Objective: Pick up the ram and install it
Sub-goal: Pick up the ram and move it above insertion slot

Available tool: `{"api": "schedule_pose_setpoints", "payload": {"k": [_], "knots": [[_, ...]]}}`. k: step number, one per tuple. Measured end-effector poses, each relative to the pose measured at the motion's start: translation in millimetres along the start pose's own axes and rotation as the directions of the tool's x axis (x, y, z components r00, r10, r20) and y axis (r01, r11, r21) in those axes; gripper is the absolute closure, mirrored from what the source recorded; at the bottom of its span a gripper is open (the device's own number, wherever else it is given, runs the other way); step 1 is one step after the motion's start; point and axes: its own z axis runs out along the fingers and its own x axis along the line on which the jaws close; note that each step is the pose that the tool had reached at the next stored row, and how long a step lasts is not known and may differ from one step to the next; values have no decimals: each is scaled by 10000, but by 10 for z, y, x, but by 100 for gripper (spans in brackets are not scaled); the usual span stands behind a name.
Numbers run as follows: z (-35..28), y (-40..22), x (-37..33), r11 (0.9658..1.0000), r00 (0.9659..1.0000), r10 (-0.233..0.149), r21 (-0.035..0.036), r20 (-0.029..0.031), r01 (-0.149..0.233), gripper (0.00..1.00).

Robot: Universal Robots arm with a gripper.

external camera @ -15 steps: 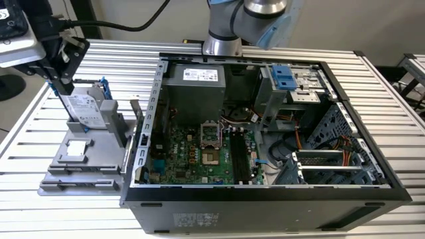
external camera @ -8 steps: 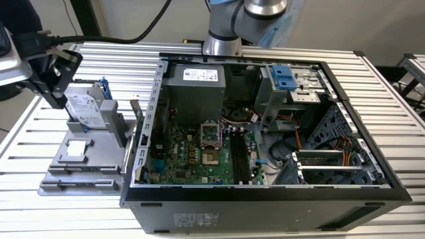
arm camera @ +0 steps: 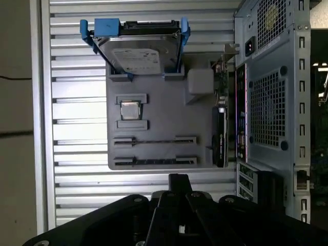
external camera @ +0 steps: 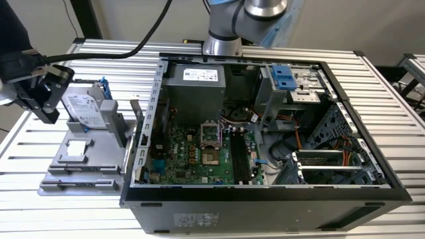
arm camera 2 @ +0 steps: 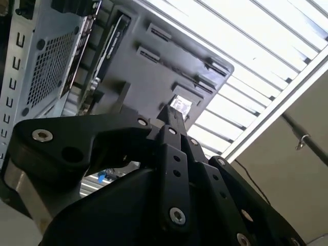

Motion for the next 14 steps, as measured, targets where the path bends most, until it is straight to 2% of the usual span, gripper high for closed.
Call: {"api": "schedule_pose_setpoints", "payload": {"k": [4, 14], "knots": [[2, -42, 17, 9998, 9998, -186, -1, -16, 186, 100], [4, -45, 36, 9997, 9997, -229, -2, -27, 229, 100]]}}
